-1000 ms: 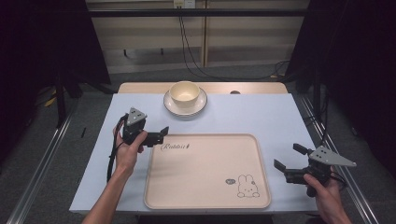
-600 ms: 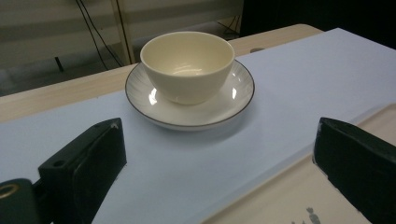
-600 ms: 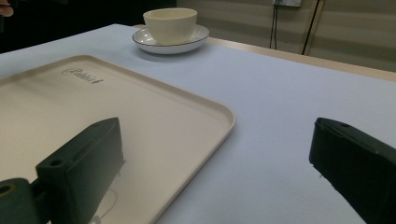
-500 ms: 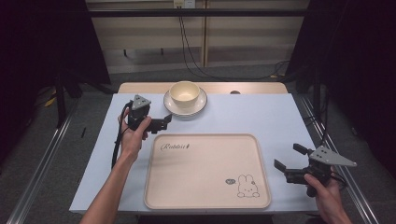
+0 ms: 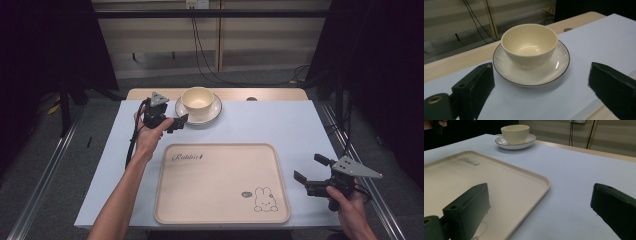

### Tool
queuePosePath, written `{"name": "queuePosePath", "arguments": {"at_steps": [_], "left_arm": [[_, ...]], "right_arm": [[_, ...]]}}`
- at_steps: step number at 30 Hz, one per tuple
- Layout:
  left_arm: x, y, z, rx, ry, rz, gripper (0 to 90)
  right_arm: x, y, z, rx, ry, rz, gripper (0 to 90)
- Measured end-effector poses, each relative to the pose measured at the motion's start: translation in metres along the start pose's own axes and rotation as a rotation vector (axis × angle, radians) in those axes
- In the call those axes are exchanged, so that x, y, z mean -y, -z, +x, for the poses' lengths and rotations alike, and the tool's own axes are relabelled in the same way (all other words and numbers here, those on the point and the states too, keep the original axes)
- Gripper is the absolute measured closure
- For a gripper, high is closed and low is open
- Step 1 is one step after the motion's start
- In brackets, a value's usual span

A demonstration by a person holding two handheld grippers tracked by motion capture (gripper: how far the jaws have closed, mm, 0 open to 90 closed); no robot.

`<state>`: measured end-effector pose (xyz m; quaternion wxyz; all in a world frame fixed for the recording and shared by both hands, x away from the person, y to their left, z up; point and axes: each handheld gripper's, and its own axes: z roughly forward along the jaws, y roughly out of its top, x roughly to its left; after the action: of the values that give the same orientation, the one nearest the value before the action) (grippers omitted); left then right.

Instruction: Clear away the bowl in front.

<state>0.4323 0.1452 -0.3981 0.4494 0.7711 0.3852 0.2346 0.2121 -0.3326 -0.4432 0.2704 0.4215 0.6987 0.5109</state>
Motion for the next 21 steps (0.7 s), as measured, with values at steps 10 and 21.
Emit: {"name": "queuePosePath", "arguments": {"at_steps": [10,21], "left_arm": [[-0.012,-0.02,0.008,-0.011,0.018,0.013,9.9],[-0.024,-0.045,0.013,-0.028,0.012,0.029,11.3]], "right_arm": [[0.0,0.0,0.0,-0.004,-0.002,-0.002,1.8],[0.001,0.0,-0.001,0.003,-0.002,-0.001,1.9]]}}
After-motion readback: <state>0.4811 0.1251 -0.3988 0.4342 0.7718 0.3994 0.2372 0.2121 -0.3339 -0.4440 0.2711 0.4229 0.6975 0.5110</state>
